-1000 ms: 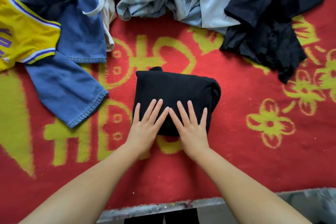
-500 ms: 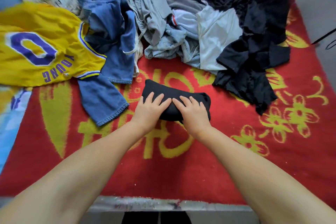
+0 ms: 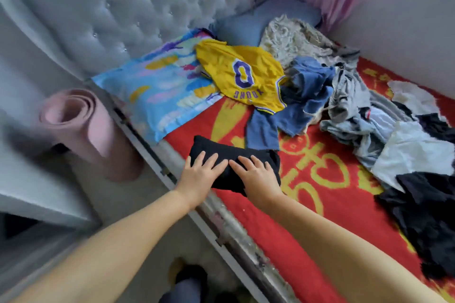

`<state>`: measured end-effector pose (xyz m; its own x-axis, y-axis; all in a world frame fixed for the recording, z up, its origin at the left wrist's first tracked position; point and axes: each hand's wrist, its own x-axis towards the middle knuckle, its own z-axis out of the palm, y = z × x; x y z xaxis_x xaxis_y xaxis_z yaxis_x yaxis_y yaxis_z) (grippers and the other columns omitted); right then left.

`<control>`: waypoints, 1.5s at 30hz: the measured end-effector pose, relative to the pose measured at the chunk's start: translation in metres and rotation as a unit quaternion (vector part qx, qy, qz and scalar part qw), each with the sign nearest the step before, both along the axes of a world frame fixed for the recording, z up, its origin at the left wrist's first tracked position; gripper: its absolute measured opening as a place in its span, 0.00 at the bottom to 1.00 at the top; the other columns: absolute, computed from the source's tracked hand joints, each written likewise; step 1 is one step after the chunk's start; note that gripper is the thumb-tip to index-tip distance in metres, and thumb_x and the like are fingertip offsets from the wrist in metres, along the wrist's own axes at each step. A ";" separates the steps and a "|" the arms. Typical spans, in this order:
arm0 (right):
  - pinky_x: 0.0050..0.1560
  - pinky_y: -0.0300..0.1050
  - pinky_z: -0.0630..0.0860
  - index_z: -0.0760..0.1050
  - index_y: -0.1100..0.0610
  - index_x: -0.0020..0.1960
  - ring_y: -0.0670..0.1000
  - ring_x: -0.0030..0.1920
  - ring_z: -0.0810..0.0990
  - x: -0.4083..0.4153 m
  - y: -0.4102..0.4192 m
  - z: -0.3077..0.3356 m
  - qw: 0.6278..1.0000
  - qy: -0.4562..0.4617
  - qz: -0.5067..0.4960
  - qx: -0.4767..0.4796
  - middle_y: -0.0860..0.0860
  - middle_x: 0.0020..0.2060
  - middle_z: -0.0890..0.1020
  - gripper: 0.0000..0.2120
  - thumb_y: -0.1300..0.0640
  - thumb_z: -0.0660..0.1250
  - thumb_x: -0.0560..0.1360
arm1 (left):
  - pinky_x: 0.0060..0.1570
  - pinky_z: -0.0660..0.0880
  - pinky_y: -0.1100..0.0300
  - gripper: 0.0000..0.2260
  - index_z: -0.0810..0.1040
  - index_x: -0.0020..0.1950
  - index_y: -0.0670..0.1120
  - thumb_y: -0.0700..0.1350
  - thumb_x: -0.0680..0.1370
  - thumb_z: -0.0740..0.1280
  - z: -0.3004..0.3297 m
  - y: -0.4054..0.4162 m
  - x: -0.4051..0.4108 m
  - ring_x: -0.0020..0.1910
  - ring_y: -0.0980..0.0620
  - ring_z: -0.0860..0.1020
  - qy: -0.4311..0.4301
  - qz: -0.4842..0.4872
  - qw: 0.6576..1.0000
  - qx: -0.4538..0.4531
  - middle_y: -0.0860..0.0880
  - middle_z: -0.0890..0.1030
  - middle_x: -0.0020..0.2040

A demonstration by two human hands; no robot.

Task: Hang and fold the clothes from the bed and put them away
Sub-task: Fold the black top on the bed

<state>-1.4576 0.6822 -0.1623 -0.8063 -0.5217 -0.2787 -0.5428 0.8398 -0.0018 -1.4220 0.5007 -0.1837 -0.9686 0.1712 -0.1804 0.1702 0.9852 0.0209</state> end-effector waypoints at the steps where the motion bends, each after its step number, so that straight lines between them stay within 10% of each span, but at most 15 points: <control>1: 0.72 0.62 0.56 0.45 0.47 0.78 0.58 0.76 0.52 0.010 -0.018 0.002 1.000 -0.005 0.024 0.000 0.51 0.77 0.53 0.37 0.58 0.63 0.78 | 0.72 0.54 0.40 0.37 0.45 0.78 0.55 0.34 0.78 0.61 0.002 -0.016 0.019 0.77 0.41 0.50 -0.005 0.022 1.000 -0.007 0.48 0.51 0.79; 23: 0.72 0.61 0.56 0.48 0.49 0.78 0.59 0.76 0.53 0.425 -0.510 -0.004 0.902 -0.093 0.421 -0.017 0.53 0.76 0.55 0.38 0.51 0.66 0.76 | 0.72 0.55 0.44 0.36 0.46 0.78 0.55 0.40 0.78 0.64 0.019 -0.417 0.545 0.77 0.42 0.52 -0.083 0.422 0.902 -0.047 0.48 0.52 0.78; 26: 0.72 0.61 0.56 0.47 0.49 0.78 0.60 0.76 0.53 0.436 -0.549 -0.007 0.888 -0.082 0.452 0.001 0.53 0.76 0.54 0.39 0.51 0.66 0.76 | 0.69 0.63 0.45 0.37 0.55 0.77 0.55 0.43 0.74 0.70 0.020 -0.444 0.561 0.74 0.41 0.61 -0.066 0.435 0.897 -0.042 0.48 0.61 0.76; 29: 0.72 0.62 0.56 0.46 0.49 0.78 0.61 0.76 0.52 0.436 -0.583 -0.019 0.882 -0.084 0.464 0.021 0.54 0.76 0.54 0.38 0.53 0.65 0.76 | 0.44 0.81 0.47 0.40 0.81 0.60 0.51 0.44 0.48 0.84 0.010 -0.473 0.563 0.51 0.40 0.82 -0.043 0.432 0.900 -0.046 0.46 0.82 0.55; 33: 0.73 0.62 0.55 0.46 0.49 0.79 0.60 0.76 0.51 0.408 -0.626 -0.044 0.891 -0.095 0.443 0.030 0.54 0.77 0.53 0.37 0.53 0.63 0.77 | 0.62 0.72 0.43 0.37 0.68 0.73 0.53 0.42 0.66 0.77 -0.014 -0.520 0.533 0.67 0.38 0.72 -0.064 0.432 0.899 -0.021 0.45 0.72 0.70; 37: 0.73 0.61 0.55 0.46 0.48 0.79 0.59 0.76 0.51 0.369 -0.675 -0.077 0.895 -0.096 0.435 0.034 0.53 0.77 0.52 0.36 0.52 0.63 0.78 | 0.35 0.81 0.46 0.38 0.85 0.53 0.49 0.45 0.42 0.84 -0.037 -0.571 0.493 0.44 0.40 0.84 -0.057 0.418 0.907 0.010 0.45 0.84 0.48; 45: 0.72 0.61 0.55 0.47 0.48 0.79 0.59 0.76 0.52 0.305 -0.764 -0.144 0.899 -0.074 0.429 0.056 0.53 0.77 0.52 0.33 0.52 0.61 0.79 | 0.33 0.81 0.49 0.34 0.85 0.51 0.47 0.41 0.44 0.83 -0.115 -0.663 0.429 0.41 0.41 0.84 -0.008 0.395 0.919 0.007 0.45 0.84 0.46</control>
